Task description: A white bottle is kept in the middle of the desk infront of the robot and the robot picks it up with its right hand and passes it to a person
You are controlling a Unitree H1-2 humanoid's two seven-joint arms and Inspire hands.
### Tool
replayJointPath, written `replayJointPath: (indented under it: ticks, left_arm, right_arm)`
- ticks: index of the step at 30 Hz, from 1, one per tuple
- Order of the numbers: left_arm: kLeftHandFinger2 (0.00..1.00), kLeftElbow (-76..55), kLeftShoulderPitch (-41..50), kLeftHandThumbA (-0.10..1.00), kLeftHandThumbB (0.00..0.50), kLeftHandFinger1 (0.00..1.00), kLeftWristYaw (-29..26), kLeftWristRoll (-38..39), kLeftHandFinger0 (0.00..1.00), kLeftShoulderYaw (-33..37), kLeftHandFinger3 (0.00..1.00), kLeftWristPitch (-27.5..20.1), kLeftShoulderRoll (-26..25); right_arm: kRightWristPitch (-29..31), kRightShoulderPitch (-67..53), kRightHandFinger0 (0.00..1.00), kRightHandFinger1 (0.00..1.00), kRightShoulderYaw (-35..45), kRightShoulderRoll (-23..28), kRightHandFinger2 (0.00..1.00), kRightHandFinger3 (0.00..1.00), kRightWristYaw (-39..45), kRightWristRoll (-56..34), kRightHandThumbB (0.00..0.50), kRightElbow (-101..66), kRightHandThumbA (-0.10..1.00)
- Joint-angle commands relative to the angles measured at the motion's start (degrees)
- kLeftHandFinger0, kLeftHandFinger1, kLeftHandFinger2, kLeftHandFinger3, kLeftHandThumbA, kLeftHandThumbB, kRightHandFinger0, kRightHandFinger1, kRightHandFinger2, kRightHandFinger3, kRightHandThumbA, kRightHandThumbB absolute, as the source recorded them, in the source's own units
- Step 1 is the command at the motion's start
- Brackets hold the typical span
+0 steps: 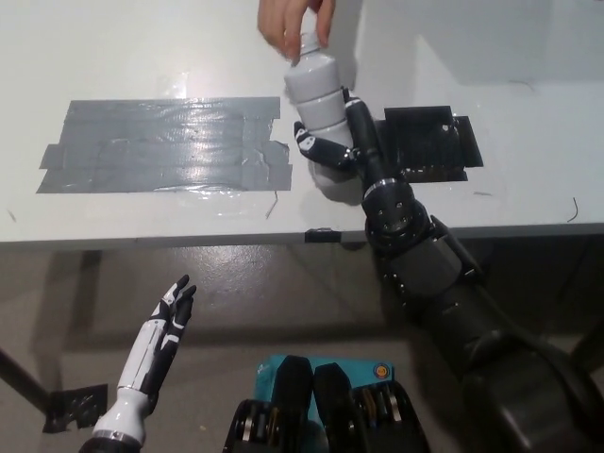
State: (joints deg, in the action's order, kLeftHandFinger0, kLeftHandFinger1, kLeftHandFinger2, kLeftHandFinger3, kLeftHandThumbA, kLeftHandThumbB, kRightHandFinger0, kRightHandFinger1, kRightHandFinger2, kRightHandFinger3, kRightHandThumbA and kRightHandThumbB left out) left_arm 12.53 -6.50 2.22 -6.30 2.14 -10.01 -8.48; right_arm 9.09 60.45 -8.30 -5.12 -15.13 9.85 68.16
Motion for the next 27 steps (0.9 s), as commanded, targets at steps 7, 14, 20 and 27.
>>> replayJointPath:
  ticks: [7,14,20,27]
  left_arm:
    - [1.0,-1.18,-1.6,0.97,0.062,1.0,0.86,0.27,1.0,-0.1,1.0,-0.09,-1.09]
    - [1.0,-1.55,-1.32,0.93,0.012,1.0,0.68,0.27,1.0,-0.08,1.0,-0.28,-0.9]
    - [1.0,-1.69,-1.46,0.92,0.023,1.0,1.02,0.75,1.0,-0.16,1.0,0.29,-0.91]
    - [1.0,-1.46,-1.74,0.89,0.031,1.0,0.89,0.92,1.0,-0.27,1.0,0.76,-0.67]
  right_arm:
    - [1.67,4.74,0.19,0.63,-0.21,-0.73,1.0,1.0,-1.62,0.93,0.218,1.66,-0.1]
    - [3.32,4.2,1.0,1.0,-0.65,1.06,1.0,1.0,7.54,-0.31,0.496,1.67,0.79]
    - [4.3,3.14,1.0,1.0,-1.2,1.79,1.0,1.0,6.15,0.62,0.5,-0.61,0.92]
    - [3.2,1.88,1.0,1.0,-0.28,3.05,1.0,1.0,8.46,-0.55,0.5,-5.74,0.94]
